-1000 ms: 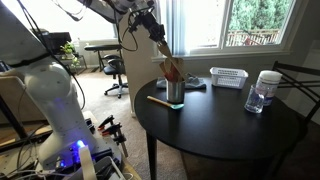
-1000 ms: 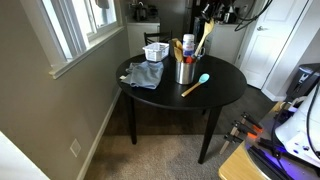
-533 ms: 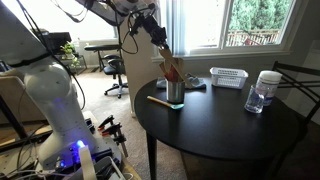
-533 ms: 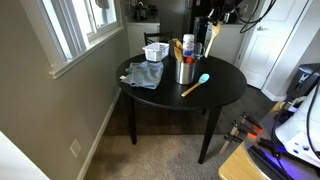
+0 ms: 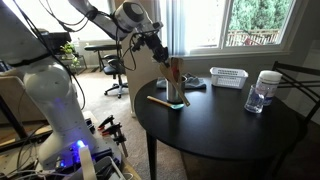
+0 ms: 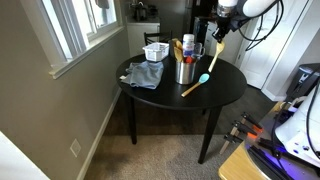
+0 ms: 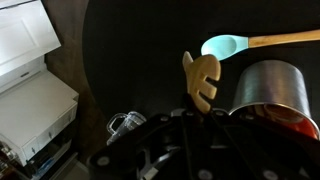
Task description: Remove one wooden spatula from the silver holder and place it on the table.
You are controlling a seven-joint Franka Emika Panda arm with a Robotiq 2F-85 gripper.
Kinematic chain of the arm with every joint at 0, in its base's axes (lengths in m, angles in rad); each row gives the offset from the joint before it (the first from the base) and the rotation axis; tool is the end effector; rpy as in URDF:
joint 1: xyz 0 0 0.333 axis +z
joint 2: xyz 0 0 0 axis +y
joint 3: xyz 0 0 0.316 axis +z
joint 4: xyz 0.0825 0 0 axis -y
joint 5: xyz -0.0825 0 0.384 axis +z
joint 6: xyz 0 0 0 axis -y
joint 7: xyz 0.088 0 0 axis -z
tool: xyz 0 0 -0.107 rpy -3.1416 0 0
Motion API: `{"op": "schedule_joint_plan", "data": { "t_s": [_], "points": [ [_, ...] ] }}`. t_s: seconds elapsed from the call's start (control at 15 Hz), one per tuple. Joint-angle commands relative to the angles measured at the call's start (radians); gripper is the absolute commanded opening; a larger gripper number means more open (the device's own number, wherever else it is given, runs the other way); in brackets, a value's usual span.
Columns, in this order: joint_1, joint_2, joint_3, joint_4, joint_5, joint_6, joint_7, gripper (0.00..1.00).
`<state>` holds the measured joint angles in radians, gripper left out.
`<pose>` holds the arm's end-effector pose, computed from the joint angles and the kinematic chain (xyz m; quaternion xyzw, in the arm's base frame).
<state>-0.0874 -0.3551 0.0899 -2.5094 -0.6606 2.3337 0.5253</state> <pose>0.4411 -0.0085 0.4283 0.9588 -0.0484 0.1474 0.2381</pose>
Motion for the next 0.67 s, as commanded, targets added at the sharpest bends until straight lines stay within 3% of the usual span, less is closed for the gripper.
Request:
{"op": "schedule_joint_plan", "data": {
  "t_s": [0.0,0.33,0.6],
  "points": [
    [-0.057,0.012,-0.007,-0.053,-0.089,0.123,0.066,0.06],
    [-0.113,0.070,-0.024,-0.064,-0.265,0.241,0.201,0.06],
    [-0.156,0.145,-0.049,-0.045,-0.378,0.364,0.390,0.06]
  ]
}}
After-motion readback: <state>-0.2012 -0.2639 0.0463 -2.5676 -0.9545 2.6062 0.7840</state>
